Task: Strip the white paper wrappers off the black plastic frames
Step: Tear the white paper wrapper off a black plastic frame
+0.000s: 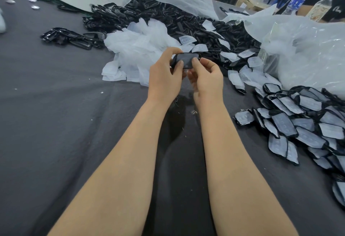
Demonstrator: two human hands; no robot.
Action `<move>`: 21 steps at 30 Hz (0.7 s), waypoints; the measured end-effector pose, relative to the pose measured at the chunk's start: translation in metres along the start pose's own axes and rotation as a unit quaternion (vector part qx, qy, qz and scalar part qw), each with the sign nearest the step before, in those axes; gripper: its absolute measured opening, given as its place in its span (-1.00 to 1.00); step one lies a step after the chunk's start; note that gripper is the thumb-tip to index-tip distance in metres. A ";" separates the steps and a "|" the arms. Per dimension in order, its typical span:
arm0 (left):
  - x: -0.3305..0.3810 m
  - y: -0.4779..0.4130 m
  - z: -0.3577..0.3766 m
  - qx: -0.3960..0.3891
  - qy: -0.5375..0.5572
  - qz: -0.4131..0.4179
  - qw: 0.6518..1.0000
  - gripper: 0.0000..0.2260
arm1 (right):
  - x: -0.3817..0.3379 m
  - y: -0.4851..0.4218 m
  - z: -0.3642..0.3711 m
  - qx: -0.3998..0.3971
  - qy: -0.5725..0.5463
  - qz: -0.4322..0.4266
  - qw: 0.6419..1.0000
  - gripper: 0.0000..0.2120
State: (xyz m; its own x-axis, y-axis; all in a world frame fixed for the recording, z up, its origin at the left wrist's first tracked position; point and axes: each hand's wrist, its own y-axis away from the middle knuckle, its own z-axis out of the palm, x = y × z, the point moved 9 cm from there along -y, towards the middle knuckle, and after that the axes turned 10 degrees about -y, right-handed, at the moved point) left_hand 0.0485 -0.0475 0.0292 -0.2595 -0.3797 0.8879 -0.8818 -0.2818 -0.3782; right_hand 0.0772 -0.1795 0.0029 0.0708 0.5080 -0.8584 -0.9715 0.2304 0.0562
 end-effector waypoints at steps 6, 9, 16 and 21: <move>-0.004 -0.001 0.007 -0.042 0.039 -0.020 0.998 -0.82 | 0.015 0.003 0.002 -0.051 -0.130 0.146 0.979 -0.91; -0.004 0.000 0.008 -0.046 0.029 -0.023 0.998 -0.82 | 0.010 0.000 -0.001 -0.038 -0.056 0.097 0.993 -0.90; -0.010 -0.001 0.006 -0.032 0.022 -0.046 0.998 -0.84 | 0.004 0.001 -0.003 -0.017 0.027 0.033 0.999 -0.87; -0.014 -0.002 0.006 -0.025 0.023 -0.062 0.997 -0.85 | -0.003 0.001 0.000 -0.036 0.138 -0.027 0.989 -0.87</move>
State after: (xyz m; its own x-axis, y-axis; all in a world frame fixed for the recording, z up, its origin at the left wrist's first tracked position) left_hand 0.0564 -0.0463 0.0157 -0.1630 -0.3038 0.9387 -0.9265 -0.2800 -0.2514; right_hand 0.0758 -0.1809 0.0060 0.0690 0.2484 -0.9662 -0.9822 0.1865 -0.0222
